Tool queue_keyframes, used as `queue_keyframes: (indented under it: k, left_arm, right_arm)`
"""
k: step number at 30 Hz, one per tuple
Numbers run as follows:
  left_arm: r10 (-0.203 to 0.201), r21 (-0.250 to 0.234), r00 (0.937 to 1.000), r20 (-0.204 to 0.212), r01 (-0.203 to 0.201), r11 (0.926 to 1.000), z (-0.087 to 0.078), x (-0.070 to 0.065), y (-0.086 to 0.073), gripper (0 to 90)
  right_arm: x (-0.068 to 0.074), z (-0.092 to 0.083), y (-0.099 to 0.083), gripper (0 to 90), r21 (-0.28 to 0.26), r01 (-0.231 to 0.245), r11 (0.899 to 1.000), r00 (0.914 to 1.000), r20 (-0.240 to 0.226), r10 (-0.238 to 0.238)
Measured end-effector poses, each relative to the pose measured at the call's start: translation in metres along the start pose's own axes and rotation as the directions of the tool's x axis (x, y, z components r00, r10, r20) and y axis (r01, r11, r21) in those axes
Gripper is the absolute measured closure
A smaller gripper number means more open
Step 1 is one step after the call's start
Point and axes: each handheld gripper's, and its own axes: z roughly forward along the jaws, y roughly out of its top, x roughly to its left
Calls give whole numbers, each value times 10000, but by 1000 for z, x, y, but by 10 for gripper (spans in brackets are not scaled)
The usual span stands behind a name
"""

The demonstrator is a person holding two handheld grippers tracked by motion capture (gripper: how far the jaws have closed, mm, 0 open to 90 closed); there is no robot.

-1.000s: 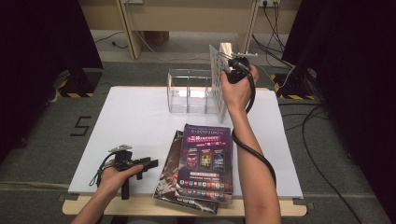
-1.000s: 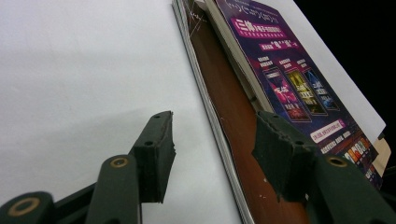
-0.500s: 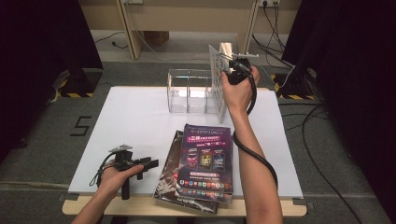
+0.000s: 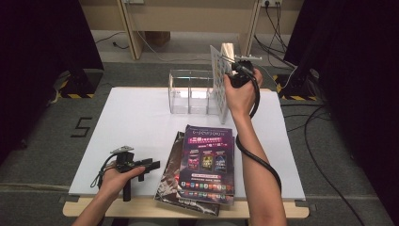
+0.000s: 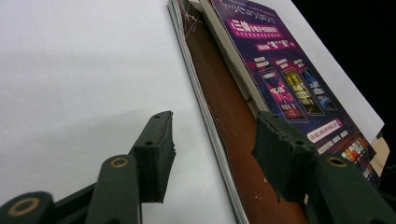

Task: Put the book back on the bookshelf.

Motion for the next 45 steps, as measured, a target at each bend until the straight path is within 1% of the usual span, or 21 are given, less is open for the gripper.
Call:
queue_keyframes:
  k: [7,12,24,28,41,45]
  left_arm:
    - [35,25,10000,-8,-35,10000,0,0,0,470]
    - [61,28,10000,25,-61,10000,1,-1,-1,470]
    - [77,55,10000,25,-77,10000,2,-3,-1,470]
    - [109,50,9999,12,-109,9999,2,-3,-1,470]
    - [171,80,9999,-18,-171,9998,2,-4,-1,466]
    - [192,78,9998,-20,-192,9998,2,-4,-1,465]
  right_arm:
    - [0,-4,-4,582,25,-16,10000,10000,-63,16]
    - [0,-6,-8,580,20,88,10000,9999,-94,-88]
    - [-2,-13,-17,579,39,61,10000,9998,-200,-60]
    - [-2,-15,-21,577,93,10,10000,9997,-231,-8]
    - [-3,-24,-31,573,170,54,9998,9993,-358,-48]
    - [-4,-26,-35,572,277,24,9996,9991,-413,-13]
